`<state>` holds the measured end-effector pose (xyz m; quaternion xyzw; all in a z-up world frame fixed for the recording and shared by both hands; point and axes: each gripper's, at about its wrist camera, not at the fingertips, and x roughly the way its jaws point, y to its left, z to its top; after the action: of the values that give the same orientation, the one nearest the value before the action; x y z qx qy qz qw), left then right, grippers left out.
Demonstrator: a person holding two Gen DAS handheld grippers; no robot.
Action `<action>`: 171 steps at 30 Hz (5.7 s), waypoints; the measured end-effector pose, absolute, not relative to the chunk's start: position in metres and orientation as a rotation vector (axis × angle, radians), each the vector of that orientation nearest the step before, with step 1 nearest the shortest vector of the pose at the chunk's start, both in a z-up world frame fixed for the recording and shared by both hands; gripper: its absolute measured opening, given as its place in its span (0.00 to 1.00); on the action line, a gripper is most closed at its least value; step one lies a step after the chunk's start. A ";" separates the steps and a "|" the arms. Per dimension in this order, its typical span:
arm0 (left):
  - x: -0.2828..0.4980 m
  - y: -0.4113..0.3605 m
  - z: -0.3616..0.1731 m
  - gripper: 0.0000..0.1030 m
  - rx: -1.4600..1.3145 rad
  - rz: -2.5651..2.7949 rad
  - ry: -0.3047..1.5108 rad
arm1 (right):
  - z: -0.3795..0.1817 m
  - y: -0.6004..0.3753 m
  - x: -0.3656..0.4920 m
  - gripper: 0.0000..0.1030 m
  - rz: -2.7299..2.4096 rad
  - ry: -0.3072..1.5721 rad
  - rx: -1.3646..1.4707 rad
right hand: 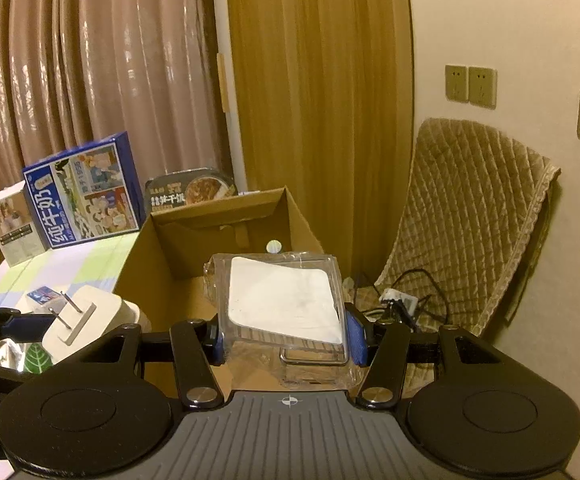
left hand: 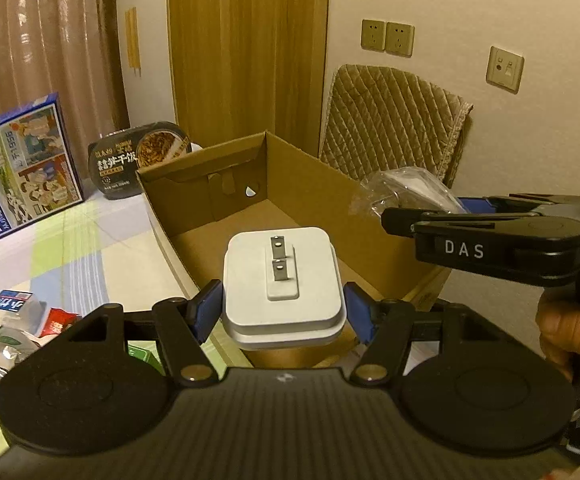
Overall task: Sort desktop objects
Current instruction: 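Carry both items to the cardboard box and open both grippers to drop them, then withdraw both tools from the box back toward the table, then grasp the black cable with the right gripper while the left gripper grasps the white medicine box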
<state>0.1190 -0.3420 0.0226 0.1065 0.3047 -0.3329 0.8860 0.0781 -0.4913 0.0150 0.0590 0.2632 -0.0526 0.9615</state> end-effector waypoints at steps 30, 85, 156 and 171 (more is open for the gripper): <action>0.133 -0.333 0.010 0.59 0.183 -0.664 0.641 | -0.001 -0.485 0.089 0.50 -0.110 0.570 0.111; 0.041 -0.097 0.014 0.98 0.063 -0.244 0.697 | 0.039 -0.327 -0.001 0.95 0.192 0.523 0.080; 0.238 0.021 -0.097 0.68 -0.023 -0.193 0.915 | -0.123 -0.207 0.121 0.12 0.351 0.805 -0.080; 0.114 -0.038 -0.082 0.68 0.076 -0.197 0.930 | -0.113 -0.235 0.075 0.16 0.290 0.788 -0.109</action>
<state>0.1136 -0.0381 -0.0822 0.0367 0.4474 -0.0947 0.8886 0.0748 -0.2351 -0.1128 -0.0531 0.3822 0.1406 0.9118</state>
